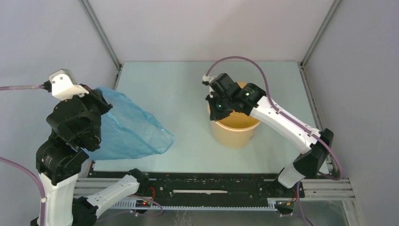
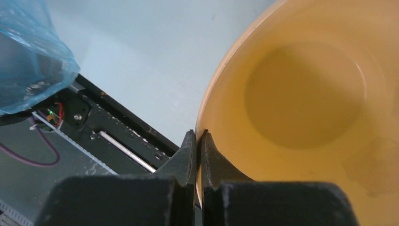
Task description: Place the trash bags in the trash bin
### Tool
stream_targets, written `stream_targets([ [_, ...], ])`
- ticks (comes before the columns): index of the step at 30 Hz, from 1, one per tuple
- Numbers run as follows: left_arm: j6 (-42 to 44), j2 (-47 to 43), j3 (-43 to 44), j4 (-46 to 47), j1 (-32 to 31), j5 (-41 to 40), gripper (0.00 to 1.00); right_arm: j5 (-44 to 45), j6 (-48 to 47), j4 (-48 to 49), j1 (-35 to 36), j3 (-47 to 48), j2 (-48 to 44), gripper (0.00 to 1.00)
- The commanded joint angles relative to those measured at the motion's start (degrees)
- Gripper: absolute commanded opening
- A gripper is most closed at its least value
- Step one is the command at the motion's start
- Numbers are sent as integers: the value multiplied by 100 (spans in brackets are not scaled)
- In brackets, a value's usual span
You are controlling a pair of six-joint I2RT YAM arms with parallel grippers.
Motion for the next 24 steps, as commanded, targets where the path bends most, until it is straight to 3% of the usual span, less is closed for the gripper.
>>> stream_targets([
  [1,59,-108,201,135,28,-182,0,-645,-182,405,198,461,324,0],
  [11,-29,-169,153,176,29,-150,0,-938,-74,307,317,1105,828,0],
  [14,-24,-93,179,236,30,-47,0,-849,-12,92,325,1323,836,9],
  [24,47,329,490,354,29,510,0,-234,360,-499,317,1753,346,54],
])
